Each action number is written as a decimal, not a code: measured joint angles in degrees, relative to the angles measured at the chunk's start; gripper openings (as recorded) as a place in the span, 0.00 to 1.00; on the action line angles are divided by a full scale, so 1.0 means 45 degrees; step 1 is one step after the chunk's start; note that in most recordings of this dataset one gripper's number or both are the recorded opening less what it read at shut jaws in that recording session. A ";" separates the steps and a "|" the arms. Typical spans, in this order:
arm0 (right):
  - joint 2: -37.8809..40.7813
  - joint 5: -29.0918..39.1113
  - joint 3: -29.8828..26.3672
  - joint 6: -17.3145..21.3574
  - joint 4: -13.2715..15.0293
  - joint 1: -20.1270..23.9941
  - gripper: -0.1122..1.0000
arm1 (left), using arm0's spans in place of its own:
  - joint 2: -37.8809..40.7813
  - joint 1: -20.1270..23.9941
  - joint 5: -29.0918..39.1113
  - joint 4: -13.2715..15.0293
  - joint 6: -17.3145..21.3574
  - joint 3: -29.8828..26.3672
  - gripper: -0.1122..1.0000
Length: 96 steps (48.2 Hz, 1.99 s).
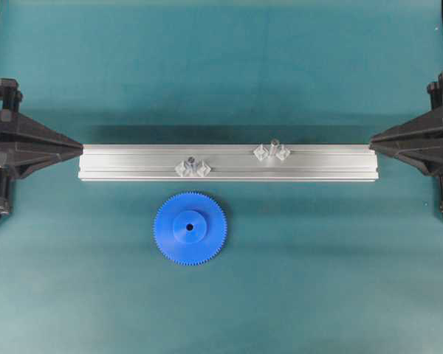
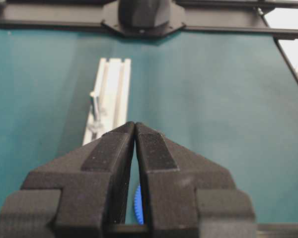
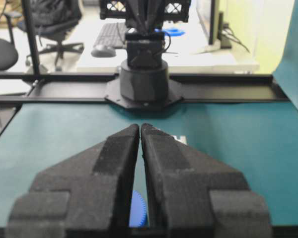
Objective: Find the location of the shaft and insert the large gear.
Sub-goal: 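Move the left gripper toward the large blue gear in front of the rail, then lower the left gripper over the blue gear hub and close on it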
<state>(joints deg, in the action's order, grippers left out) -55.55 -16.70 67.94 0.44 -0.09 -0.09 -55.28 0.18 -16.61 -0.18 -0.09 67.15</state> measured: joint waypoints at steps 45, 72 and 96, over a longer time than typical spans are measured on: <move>-0.0508 0.6348 -0.0605 0.0215 -0.0254 -0.0859 0.31 | 0.6914 -0.1230 0.2813 -0.0117 -0.0625 -0.3965 0.14; -0.0781 0.8516 -0.0801 0.0234 -0.0098 -0.1367 0.51 | 0.9609 -0.1738 0.4648 -0.0117 -0.0703 -0.5703 0.89; -0.0996 0.8555 -0.0762 0.0234 -0.0098 -0.1406 0.52 | 1.2930 -0.1816 0.5742 -0.0117 -0.0762 -0.7461 0.91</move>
<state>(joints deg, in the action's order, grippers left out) -60.03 21.80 64.51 1.49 -0.53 -6.42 2.90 -8.00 9.23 -0.70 -3.52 33.57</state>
